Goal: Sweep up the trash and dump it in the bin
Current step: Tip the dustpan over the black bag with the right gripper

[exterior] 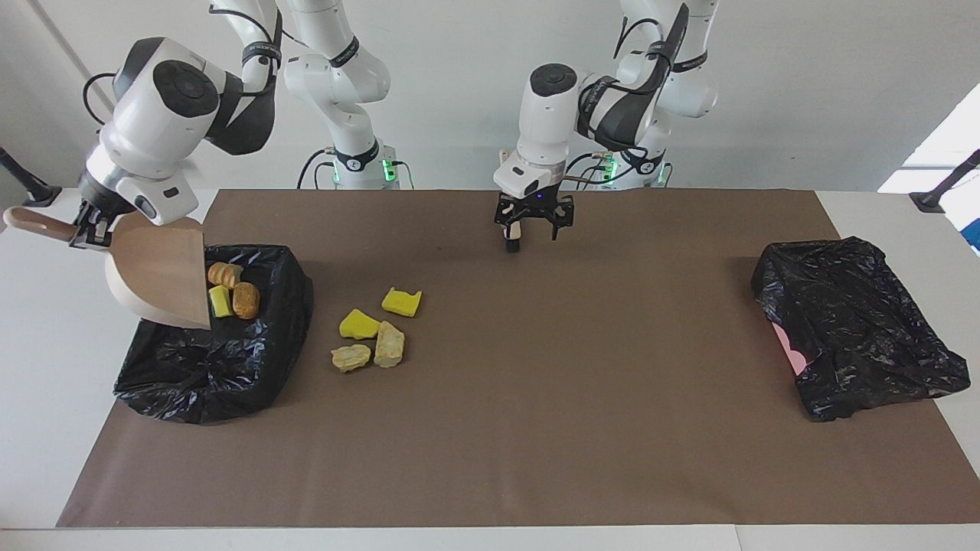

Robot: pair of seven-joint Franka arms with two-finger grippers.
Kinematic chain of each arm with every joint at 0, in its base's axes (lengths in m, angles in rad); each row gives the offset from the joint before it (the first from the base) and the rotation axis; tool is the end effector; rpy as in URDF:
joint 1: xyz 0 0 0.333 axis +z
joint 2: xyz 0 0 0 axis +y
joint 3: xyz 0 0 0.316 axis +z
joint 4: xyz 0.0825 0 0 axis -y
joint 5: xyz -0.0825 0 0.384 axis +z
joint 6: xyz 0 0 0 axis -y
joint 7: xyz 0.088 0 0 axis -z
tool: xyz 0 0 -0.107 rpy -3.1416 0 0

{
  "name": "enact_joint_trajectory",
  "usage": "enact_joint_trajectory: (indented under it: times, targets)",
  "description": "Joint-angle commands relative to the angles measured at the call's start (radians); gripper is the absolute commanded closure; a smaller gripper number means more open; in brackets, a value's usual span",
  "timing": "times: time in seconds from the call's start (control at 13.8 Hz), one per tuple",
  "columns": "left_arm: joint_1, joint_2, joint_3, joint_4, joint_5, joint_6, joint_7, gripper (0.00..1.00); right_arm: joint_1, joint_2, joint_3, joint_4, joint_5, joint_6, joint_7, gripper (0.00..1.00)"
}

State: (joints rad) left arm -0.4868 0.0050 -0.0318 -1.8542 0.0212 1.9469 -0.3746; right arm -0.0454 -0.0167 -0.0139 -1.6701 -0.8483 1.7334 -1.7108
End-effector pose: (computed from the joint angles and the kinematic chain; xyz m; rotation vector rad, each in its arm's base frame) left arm 0.4981 -0.2826 0.5196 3.1098 -0.2351 0.1368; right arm 0.5605 -0.1020 0.6321 1.5511 1.8799 -0.7828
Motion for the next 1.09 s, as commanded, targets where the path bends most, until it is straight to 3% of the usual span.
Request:
enact_joint_trajectory:
  times: [0.0, 0.29, 0.44, 0.65, 1.02]
  targets:
    - [0.138, -0.010, -0.013, 0.123, 0.016, -0.132, 0.167, 0.00, -0.002, -0.002, 0.083, 0.058, 0.101, -0.115, 0.133, 1.00]
    - [0.283, -0.034, -0.005, 0.258, 0.013, -0.270, 0.360, 0.00, -0.011, -0.006, 0.101, 0.033, 0.423, -0.100, 0.417, 1.00]
    - [0.339, -0.033, -0.005, 0.331, 0.013, -0.330, 0.413, 0.00, 0.016, 0.009, 0.115, 0.017, 0.510, -0.098, 0.636, 1.00]
    - [0.410, -0.023, -0.007, 0.369, 0.011, -0.373, 0.463, 0.00, 0.096, 0.072, 0.121, -0.023, 0.661, -0.022, 0.949, 1.00]
    - [0.473, -0.017, -0.005, 0.406, 0.000, -0.437, 0.517, 0.00, 0.307, 0.234, 0.121, -0.016, 0.791, 0.141, 1.513, 1.00]
